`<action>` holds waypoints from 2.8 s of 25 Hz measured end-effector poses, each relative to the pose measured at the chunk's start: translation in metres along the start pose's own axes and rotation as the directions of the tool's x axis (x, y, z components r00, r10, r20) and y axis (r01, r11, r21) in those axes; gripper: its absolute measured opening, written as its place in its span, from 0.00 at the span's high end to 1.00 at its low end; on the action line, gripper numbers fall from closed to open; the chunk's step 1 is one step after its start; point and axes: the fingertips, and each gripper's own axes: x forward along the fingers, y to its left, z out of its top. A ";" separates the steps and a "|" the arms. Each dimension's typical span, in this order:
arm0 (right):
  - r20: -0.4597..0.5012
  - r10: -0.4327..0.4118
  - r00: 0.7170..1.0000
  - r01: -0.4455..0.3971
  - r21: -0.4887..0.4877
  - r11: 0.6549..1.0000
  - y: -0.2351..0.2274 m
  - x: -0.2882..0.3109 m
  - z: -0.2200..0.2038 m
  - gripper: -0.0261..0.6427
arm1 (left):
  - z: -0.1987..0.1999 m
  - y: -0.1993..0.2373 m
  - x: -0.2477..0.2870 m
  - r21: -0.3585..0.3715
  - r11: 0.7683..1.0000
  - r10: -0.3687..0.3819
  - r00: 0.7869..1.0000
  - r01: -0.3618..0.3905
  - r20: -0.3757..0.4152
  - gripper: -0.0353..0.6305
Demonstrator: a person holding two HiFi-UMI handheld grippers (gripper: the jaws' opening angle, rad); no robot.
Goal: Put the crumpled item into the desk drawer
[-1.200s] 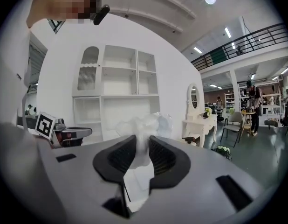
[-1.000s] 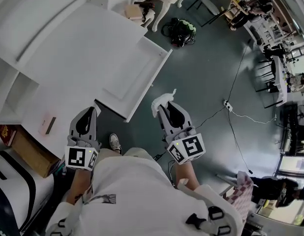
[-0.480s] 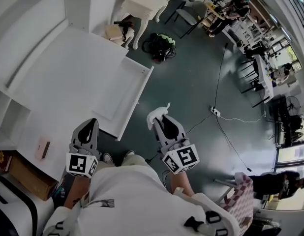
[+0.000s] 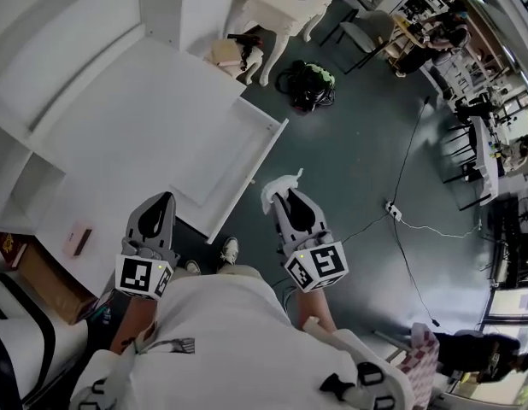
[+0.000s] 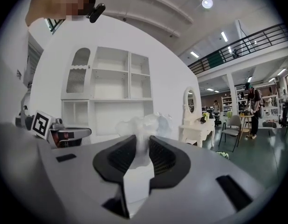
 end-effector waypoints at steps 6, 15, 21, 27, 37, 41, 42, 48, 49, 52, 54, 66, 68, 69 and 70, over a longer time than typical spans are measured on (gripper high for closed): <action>-0.018 0.085 0.996 -0.085 0.006 0.996 -0.017 0.027 -0.010 0.82 | 0.005 0.004 0.013 0.033 0.996 0.089 0.996 -0.088 -0.006 0.92; -0.137 0.193 0.972 -0.192 0.023 0.981 -0.035 0.084 -0.068 0.82 | -0.022 0.012 0.031 0.021 0.982 0.187 0.981 -0.186 -0.059 0.92; -0.229 0.255 0.940 -0.256 0.026 0.966 -0.035 0.129 -0.116 0.82 | -0.034 0.020 0.033 0.022 0.968 0.252 0.963 -0.251 -0.096 0.92; -0.329 0.305 0.894 -0.296 0.080 0.952 -0.030 0.180 -0.185 0.82 | -0.049 0.035 0.023 0.028 0.947 0.321 0.937 -0.320 -0.139 0.92; -0.499 0.313 0.808 -0.272 0.155 0.950 -0.011 0.243 -0.294 0.82 | -0.079 0.056 -0.024 0.021 0.902 0.425 0.879 -0.431 -0.218 0.92; -0.565 0.301 0.768 -0.284 0.120 0.951 -0.002 0.259 -0.330 0.82 | -0.089 0.060 -0.038 0.017 0.888 0.449 0.859 -0.460 -0.244 0.92; -0.575 0.300 0.761 -0.290 0.112 0.950 0.000 0.262 -0.336 0.82 | -0.092 0.061 -0.042 0.015 0.885 0.454 0.856 -0.465 -0.248 0.92; -0.617 0.295 0.729 -0.333 0.057 0.941 0.015 0.279 -0.359 0.82 | -0.109 0.069 -0.065 -0.003 0.867 0.477 0.832 -0.499 -0.284 0.92; -0.627 0.293 0.721 -0.342 0.045 0.938 0.017 0.281 -0.363 0.82 | -0.110 0.069 -0.066 -0.004 0.865 0.479 0.830 -0.501 -0.286 0.92; -0.654 0.288 0.700 -0.379 0.002 0.925 0.023 0.286 -0.373 0.82 | -0.111 0.072 -0.069 -0.008 0.860 0.487 0.826 -0.510 -0.282 0.92; -0.676 0.280 0.681 -0.406 -0.031 0.913 0.028 0.289 -0.382 0.82 | -0.113 0.074 -0.074 -0.010 0.854 0.496 0.821 -0.520 -0.282 0.92; -0.765 0.237 0.599 -0.457 -0.084 0.885 0.032 0.303 -0.418 0.81 | -0.109 0.080 -0.098 0.000 0.810 0.562 0.776 -0.587 -0.287 0.92; -0.777 0.234 0.584 -0.464 -0.084 0.882 0.033 0.304 -0.423 0.81 | -0.110 0.081 -0.101 -0.001 0.802 0.572 0.769 -0.597 -0.287 0.92; -0.779 0.232 0.582 -0.466 -0.086 0.881 0.033 0.305 -0.424 0.81 | -0.111 0.081 -0.103 -0.002 0.799 0.576 0.765 -0.602 -0.288 0.92; -0.779 0.230 0.583 -0.469 -0.092 0.878 0.034 0.306 -0.425 0.81 | -0.112 0.081 -0.105 -0.004 0.796 0.579 0.762 -0.606 -0.289 0.92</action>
